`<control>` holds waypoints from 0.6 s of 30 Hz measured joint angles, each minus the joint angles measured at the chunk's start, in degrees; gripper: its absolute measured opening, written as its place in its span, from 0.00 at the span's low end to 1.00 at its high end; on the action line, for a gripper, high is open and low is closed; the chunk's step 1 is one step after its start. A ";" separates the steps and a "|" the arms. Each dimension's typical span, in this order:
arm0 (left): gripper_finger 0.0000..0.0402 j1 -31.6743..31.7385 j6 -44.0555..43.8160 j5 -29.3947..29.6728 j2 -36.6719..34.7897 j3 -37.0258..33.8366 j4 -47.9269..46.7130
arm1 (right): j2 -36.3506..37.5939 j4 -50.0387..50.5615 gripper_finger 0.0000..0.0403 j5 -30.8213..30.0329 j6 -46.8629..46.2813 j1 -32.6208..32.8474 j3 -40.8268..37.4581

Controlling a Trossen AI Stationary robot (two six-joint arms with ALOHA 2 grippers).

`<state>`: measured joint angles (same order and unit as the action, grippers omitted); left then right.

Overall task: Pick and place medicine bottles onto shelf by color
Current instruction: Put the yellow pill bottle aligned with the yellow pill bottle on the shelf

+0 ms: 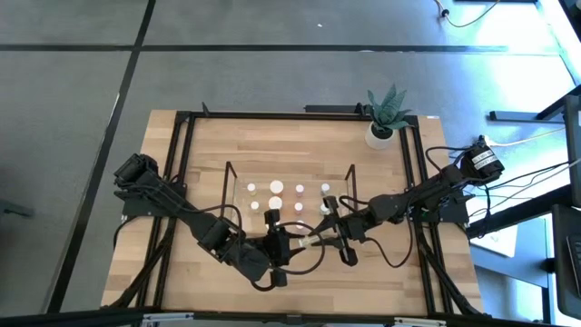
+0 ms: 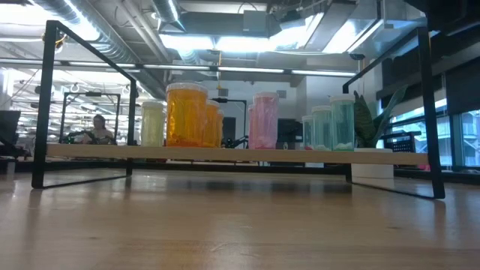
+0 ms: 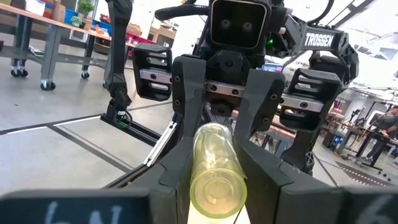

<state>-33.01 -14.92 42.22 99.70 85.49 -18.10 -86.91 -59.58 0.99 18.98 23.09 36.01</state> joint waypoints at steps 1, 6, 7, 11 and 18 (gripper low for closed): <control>0.25 0.00 0.00 -0.02 0.00 0.00 -0.03 | 0.00 0.10 0.27 0.00 -0.04 0.00 0.00; 0.25 0.00 0.09 -0.17 0.00 -0.02 -0.16 | 0.04 0.63 0.33 0.17 -0.41 0.00 0.02; 0.25 0.00 0.13 -0.15 0.00 -0.02 -0.32 | 0.04 0.69 0.34 0.22 -0.44 0.02 0.02; 0.25 0.00 0.14 0.06 0.00 -0.02 -0.51 | 0.04 0.86 0.43 0.28 -0.46 0.04 0.02; 0.25 -0.37 0.13 0.31 -0.09 -0.02 -0.53 | 0.00 1.35 0.51 -3.46 -0.48 0.04 0.02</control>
<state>-33.38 -14.79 42.52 99.61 85.47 -18.63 -86.91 -58.23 -2.47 18.50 23.14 36.03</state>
